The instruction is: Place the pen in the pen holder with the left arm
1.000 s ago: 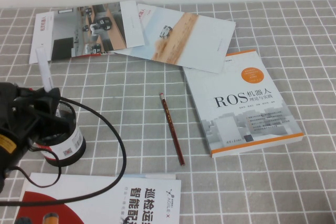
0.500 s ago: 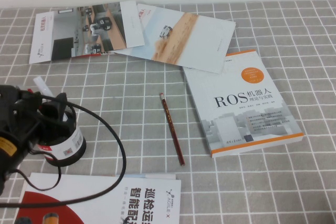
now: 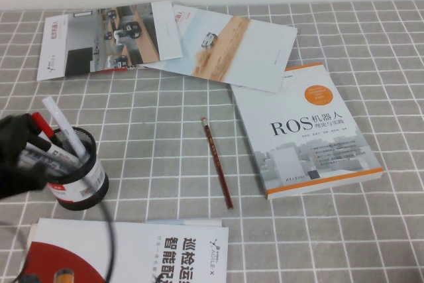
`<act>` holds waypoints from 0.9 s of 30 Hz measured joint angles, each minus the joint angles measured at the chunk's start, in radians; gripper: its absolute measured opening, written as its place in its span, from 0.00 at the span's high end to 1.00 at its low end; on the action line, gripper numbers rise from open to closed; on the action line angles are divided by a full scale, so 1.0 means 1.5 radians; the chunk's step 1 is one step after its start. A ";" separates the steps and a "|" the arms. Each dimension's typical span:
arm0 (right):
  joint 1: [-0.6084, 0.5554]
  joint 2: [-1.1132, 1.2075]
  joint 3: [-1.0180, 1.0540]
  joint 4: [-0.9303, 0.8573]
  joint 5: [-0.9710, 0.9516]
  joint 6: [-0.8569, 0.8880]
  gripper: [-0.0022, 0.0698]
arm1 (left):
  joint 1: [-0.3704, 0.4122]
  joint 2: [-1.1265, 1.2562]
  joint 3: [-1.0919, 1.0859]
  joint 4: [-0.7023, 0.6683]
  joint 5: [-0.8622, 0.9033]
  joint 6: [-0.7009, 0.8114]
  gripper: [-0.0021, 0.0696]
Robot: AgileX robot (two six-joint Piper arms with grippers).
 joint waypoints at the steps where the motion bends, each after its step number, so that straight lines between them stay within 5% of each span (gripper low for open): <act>1: 0.000 0.000 0.000 0.000 0.000 0.000 0.99 | 0.000 -0.042 0.000 0.000 0.046 -0.014 0.95; 14: 0.000 0.000 0.000 0.000 0.000 0.000 0.99 | 0.000 -0.440 0.003 -0.049 0.388 -0.056 0.97; 27: 0.000 0.000 0.000 0.000 0.000 0.000 0.99 | 0.000 -0.480 0.004 -0.022 0.516 -0.056 0.97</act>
